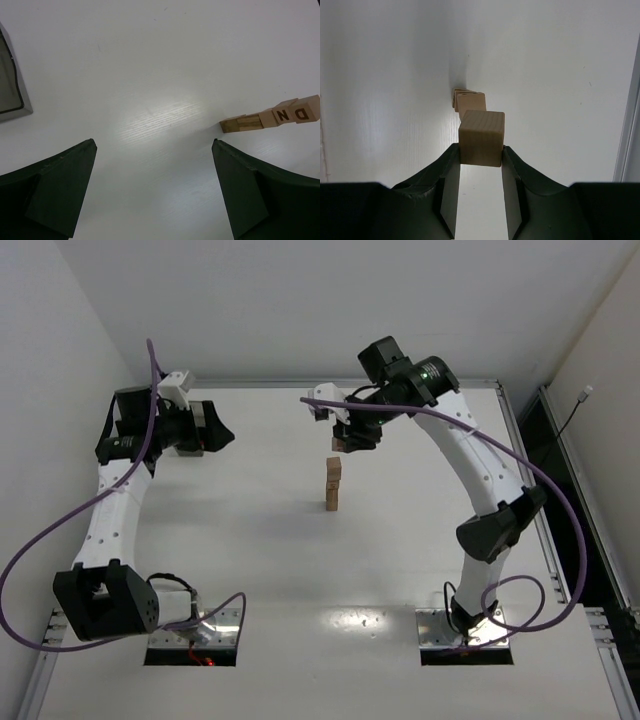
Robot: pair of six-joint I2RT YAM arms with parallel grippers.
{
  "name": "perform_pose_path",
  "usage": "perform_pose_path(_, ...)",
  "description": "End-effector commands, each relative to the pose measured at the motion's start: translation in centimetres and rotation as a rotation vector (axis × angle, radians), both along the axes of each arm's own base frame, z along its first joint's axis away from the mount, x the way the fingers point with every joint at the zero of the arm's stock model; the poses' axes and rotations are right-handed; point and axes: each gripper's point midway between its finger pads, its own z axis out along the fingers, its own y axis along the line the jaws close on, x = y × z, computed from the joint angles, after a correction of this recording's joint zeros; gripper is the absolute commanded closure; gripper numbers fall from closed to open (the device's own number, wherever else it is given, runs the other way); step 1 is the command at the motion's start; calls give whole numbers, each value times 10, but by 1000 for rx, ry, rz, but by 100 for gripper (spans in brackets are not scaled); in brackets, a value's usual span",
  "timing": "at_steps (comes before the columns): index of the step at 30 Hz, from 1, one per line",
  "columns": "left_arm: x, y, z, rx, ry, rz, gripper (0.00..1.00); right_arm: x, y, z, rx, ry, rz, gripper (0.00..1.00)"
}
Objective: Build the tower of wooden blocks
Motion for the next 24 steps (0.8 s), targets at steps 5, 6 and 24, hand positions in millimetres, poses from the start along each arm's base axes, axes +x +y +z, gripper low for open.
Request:
perform_pose_path(5, 8, -5, 16, 1, -55, -29, 1, -4, 2, 6, 21, 39, 19, 100)
perform_pose_path(6, 10, -5, 13, -1, -44, -29, 1, -2, 3, 0, 13, 51, 19, 100)
perform_pose_path(24, 13, -8, 9, -19, -32, -41, 1, -2, 9, -35, -52, 132, 19, 100)
